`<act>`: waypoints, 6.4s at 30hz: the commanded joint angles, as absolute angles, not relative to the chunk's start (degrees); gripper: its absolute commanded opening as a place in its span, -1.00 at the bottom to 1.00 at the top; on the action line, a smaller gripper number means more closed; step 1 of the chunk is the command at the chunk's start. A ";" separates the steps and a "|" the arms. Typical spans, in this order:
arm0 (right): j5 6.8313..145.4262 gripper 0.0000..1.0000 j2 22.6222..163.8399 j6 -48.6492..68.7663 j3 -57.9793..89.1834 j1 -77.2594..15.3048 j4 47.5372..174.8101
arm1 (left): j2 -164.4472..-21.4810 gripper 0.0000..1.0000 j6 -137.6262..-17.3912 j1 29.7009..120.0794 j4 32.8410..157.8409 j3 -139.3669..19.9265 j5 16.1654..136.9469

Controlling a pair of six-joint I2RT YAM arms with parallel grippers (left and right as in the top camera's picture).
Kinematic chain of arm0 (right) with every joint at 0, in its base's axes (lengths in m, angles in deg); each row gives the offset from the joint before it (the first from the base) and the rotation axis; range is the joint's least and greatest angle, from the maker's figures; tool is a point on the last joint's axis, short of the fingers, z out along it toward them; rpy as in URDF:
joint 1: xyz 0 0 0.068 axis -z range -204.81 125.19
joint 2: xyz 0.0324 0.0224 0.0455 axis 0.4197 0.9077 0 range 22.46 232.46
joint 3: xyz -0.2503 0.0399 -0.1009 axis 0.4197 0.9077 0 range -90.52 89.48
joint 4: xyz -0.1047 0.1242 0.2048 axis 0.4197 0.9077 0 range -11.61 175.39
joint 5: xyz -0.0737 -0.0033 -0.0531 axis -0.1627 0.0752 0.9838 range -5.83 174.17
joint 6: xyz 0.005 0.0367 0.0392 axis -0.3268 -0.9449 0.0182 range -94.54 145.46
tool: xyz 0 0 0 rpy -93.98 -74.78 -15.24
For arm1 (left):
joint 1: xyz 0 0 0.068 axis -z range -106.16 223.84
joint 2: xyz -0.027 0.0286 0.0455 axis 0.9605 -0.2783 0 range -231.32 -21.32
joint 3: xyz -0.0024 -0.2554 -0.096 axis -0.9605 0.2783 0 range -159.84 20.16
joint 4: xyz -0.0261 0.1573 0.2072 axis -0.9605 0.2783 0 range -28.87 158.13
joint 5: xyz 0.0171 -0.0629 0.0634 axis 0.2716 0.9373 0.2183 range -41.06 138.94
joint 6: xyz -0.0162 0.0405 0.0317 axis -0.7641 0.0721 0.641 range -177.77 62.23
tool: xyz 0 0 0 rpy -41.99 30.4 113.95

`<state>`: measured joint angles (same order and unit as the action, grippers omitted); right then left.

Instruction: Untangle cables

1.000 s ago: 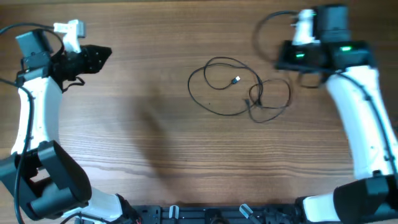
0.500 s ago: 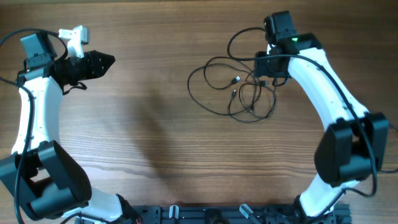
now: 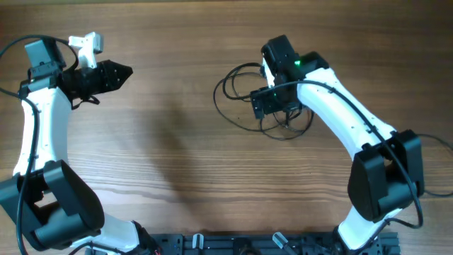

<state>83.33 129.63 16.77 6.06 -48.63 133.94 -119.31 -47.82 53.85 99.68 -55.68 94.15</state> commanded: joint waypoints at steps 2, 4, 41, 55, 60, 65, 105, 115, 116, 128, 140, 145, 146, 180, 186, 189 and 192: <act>87.90 0.93 128.74 16.51 14.24 -48.21 125.00 | -118.07 -0.74 -47.95 53.77 99.99 -55.83 94.30; 86.22 0.83 128.74 17.97 16.88 -48.21 120.47 | -118.07 -0.74 -47.95 53.77 99.99 -55.83 94.30; 84.51 -0.91 111.67 15.65 -12.65 -47.82 141.28 | -118.07 -0.74 -47.95 53.77 102.28 -55.83 96.16; 108.84 -0.91 102.57 14.08 -21.65 -44.58 148.34 | -118.07 -0.69 -47.93 61.11 103.02 -55.83 99.90; 119.98 -0.92 116.32 6.56 -21.67 -33.46 148.58 | -118.07 -0.69 -47.93 65.68 103.02 -55.83 99.88; 118.61 -0.91 118.84 2.98 -22.94 -25.90 148.01 | -118.07 -0.67 -47.66 68.13 102.94 -55.83 98.98; 58.26 -0.91 112.26 28.96 -26.46 -49.52 144.60 | -118.07 -0.67 -47.55 68.98 102.00 -55.83 96.84; 86.94 -0.92 112.24 23.70 -27.66 -55.16 146.99 | -118.07 -0.66 -47.53 68.98 101.89 -55.83 96.84; 89.58 -0.92 112.24 23.11 -27.66 -53.33 147.66 | -118.07 -0.66 -47.53 68.98 101.89 -55.83 96.84; 95.75 -0.92 112.24 21.14 -33.76 -19.47 141.92 | -118.07 -0.65 -47.55 68.98 101.97 -55.83 96.84; 88.14 -0.92 125.39 19.09 -37.00 14.34 140.15 | -118.07 -0.57 -49.30 69.00 102.78 -55.83 96.90; 82.48 -0.92 135.60 12.75 -37.00 21.88 139.82 | -118.07 -0.58 -50.53 69.94 105.93 -55.83 96.84; 81.87 -0.92 138.00 10.95 -36.97 22.98 139.90 | -118.07 -0.60 -50.50 70.25 105.89 -55.83 96.64; 89.80 0.99 151.27 11.81 -35.64 -20.45 149.87 | -118.07 1.00 -47.51 70.64 105.56 -55.81 86.28; 95.11 1.00 151.25 3.44 -32.58 -26.49 152.71 | -118.07 1.00 -47.49 70.62 104.93 -55.83 81.12; 95.07 0.99 151.21 7.94 -31.10 -28.32 151.27 | -118.07 1.00 -47.49 70.57 104.03 -55.83 79.59; 94.06 0.99 147.99 10.19 -28.95 -29.85 144.41 | -118.07 1.00 -46.42 70.53 103.83 -55.81 76.88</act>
<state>93.45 151.75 7.72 -30.88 -28.56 148.43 -119.27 -48.60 70.46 104.14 -55.68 79.97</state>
